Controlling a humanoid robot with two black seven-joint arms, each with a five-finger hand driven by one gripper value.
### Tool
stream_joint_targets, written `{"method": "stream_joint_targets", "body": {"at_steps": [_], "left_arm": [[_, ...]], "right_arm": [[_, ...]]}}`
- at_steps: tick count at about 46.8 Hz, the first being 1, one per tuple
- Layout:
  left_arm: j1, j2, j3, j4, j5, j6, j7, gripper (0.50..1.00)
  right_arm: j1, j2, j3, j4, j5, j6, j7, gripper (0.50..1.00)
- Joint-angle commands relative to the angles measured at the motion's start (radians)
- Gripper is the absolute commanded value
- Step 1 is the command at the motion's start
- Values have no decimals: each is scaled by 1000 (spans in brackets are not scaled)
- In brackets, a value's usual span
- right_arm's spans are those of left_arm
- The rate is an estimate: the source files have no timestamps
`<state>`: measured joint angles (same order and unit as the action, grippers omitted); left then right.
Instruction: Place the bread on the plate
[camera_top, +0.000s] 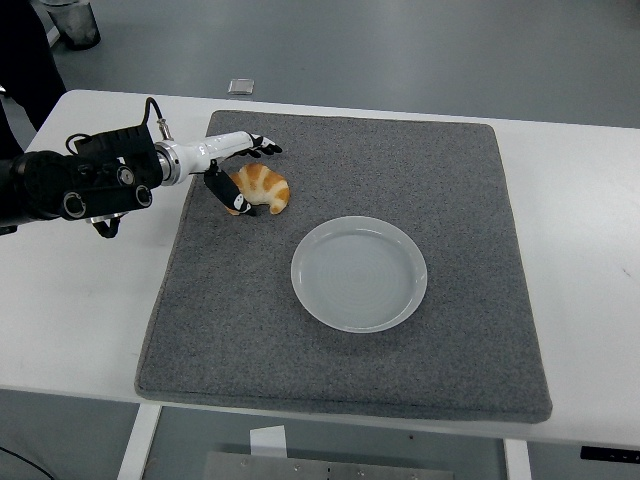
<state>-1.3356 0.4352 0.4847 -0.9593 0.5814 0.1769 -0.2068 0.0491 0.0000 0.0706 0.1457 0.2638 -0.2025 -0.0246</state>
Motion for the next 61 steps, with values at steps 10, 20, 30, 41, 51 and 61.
{"method": "stream_joint_targets", "body": {"at_steps": [10, 20, 30, 41, 51, 61], "left_arm": [[15, -36, 0, 30, 0, 21, 12, 981], [15, -38, 0, 37, 1, 36, 12, 971], [36, -75, 0, 76, 9, 52, 10, 958], [44, -92, 0, 97, 12, 55, 10, 934], [49, -93, 3, 103, 18, 55, 10, 874], [49, -93, 8, 105, 37, 59, 10, 797]], "right_arm": [[0, 0, 0, 0, 0, 0, 0, 952], [0, 0, 0, 0, 0, 0, 0, 952], [0, 0, 0, 0, 0, 0, 0, 952], [0, 0, 0, 0, 2, 0, 0, 952], [0, 0, 0, 0, 0, 0, 0, 952], [0, 0, 0, 0, 0, 0, 0, 952]]}}
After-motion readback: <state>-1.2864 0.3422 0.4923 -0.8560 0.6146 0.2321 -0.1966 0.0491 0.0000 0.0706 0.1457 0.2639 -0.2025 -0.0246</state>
